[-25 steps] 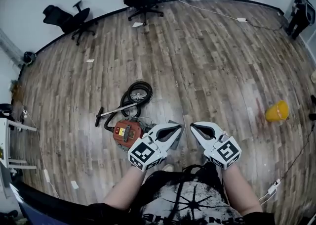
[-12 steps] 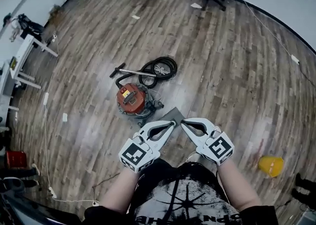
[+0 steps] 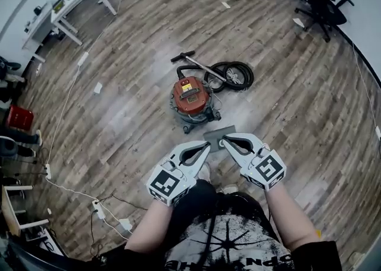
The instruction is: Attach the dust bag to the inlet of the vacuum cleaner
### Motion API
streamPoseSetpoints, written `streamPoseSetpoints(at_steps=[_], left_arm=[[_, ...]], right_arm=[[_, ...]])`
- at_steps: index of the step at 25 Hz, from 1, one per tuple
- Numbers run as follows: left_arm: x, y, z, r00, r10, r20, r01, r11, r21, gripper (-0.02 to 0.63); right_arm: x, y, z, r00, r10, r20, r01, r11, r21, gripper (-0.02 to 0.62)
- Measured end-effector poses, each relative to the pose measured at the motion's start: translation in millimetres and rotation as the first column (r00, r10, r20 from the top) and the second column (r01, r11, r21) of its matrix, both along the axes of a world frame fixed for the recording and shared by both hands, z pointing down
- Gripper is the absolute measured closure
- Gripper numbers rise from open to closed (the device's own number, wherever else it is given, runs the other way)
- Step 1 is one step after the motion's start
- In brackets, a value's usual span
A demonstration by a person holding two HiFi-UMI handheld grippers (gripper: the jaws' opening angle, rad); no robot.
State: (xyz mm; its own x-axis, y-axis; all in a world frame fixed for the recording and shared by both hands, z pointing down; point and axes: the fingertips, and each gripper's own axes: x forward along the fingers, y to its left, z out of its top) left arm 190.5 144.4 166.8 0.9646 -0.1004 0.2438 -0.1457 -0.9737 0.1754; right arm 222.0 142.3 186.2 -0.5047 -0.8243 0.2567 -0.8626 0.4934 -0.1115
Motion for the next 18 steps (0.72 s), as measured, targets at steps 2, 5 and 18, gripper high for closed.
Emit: streamPoseSetpoints(at_steps=[2, 5, 18], left_arm=[[-6, -11, 2, 1.000, -0.015, -0.012, 0.014, 1.000, -0.013, 0.604], [-8, -19, 7, 1.000, -0.011, -0.026, 0.011, 1.000, -0.021, 0.604], [16, -10, 51, 0.983, -0.183, 0.021, 0.185, 0.978, -0.093, 0.604]], right_arm=[[-11, -11, 0, 1.000, -0.023, -0.008, 0.023, 1.000, -0.005, 0.588], [-15, -17, 2, 0.999, -0.036, -0.032, 0.035, 0.999, -0.019, 0.588], [28, 7, 49, 0.975, -0.220, 0.038, 0.222, 0.969, -0.104, 0.586]])
